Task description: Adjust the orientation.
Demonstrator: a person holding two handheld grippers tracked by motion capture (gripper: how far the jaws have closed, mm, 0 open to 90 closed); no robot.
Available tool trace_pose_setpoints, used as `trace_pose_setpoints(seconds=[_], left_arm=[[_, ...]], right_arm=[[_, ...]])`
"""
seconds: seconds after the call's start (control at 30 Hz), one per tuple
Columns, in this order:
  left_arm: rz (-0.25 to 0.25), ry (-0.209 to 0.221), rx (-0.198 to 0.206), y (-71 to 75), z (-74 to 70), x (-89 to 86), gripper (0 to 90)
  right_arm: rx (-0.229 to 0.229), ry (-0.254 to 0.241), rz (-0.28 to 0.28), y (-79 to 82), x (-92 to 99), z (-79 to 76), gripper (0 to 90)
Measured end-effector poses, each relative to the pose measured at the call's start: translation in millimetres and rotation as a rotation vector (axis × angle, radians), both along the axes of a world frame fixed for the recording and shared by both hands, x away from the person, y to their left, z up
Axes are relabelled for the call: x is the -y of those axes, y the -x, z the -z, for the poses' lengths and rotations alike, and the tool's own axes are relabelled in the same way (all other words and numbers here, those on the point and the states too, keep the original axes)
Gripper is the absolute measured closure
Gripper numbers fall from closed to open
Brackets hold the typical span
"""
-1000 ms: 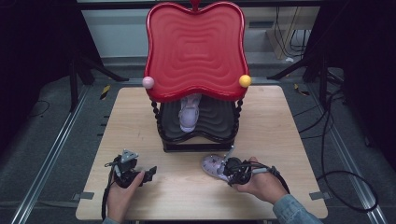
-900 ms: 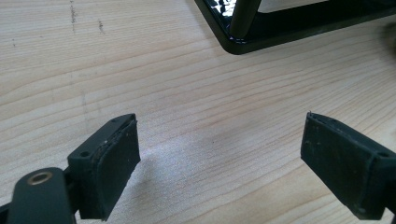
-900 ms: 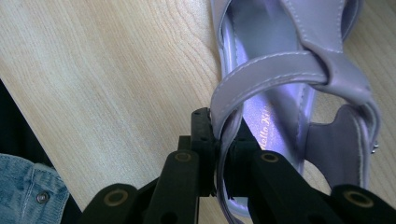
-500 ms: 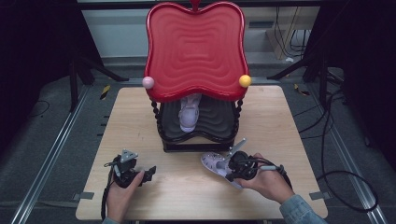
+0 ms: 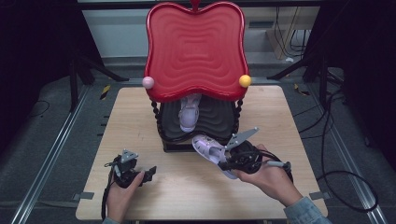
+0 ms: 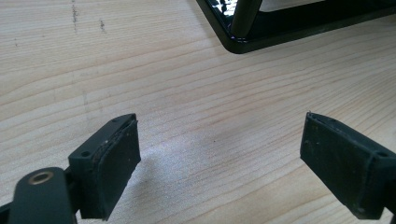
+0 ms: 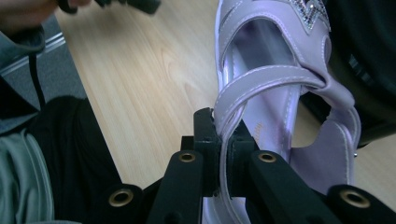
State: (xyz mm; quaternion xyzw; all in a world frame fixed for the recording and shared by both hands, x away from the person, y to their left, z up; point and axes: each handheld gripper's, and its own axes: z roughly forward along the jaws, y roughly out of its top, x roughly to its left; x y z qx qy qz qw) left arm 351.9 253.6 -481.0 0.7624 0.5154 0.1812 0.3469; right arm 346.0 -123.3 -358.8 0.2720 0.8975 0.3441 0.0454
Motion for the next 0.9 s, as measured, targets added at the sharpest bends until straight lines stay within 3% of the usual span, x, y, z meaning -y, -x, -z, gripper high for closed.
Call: trace_pose_setpoints(seconds=[0.37,0.9], left_arm=[[0.001,0.002,0.001,-0.2,0.5,0.1,11.4],[0.005,-0.001,-0.001,0.1,0.1,0.5,11.5]], right_arm=[[0.059,-0.061,0.12,-9.9,-5.1,-9.0,86.6],[0.127,-0.094,0.309,-25.2,-14.1,-10.2,86.4]])
